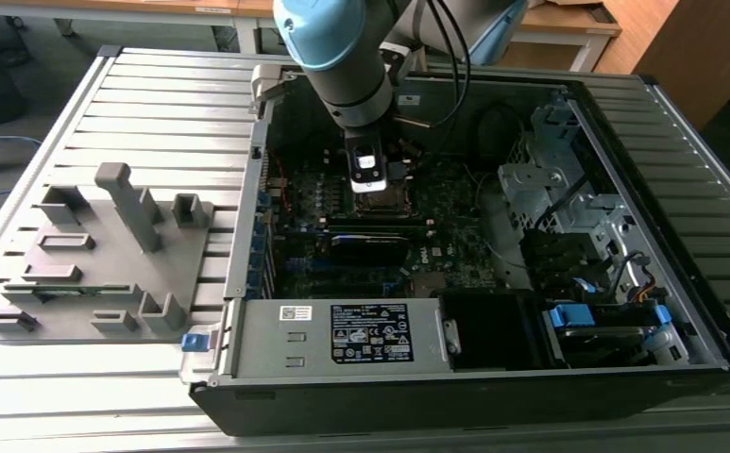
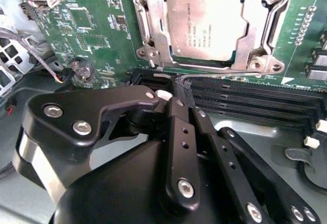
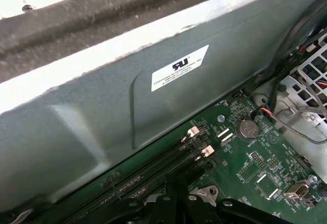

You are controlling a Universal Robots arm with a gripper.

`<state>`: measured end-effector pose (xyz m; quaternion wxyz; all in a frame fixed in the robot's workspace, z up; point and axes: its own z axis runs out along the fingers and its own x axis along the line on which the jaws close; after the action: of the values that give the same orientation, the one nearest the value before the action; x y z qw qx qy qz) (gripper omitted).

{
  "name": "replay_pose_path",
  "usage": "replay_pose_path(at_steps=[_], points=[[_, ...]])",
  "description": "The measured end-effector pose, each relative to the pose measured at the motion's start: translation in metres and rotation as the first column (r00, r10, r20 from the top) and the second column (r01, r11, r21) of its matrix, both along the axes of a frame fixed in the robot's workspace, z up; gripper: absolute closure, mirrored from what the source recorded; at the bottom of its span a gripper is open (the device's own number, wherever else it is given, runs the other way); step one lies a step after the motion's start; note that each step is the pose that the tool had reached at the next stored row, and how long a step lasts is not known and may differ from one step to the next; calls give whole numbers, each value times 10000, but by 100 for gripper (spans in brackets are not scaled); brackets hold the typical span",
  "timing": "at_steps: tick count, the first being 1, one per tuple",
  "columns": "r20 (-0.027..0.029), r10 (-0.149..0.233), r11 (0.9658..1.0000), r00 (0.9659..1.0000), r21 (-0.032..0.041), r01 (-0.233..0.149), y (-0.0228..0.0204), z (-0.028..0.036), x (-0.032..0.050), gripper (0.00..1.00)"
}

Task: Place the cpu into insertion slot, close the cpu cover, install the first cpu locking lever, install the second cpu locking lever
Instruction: 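Install the first cpu locking lever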

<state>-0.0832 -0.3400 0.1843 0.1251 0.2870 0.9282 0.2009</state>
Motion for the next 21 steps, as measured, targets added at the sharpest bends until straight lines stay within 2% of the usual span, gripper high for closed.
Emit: replay_pose_path(at_steps=[5, 13, 18, 21], points=[[-1, -1, 10000, 10000, -47, 1, -6, -11, 5, 89], [3, 1, 9997, 10000, -238, -1, -9, -41, 6, 89], [-2, 0, 9997, 10000, -248, -1, -10, -40, 5, 89], [-1, -1, 9997, 10000, -230, 1, -10, -33, 5, 89]])
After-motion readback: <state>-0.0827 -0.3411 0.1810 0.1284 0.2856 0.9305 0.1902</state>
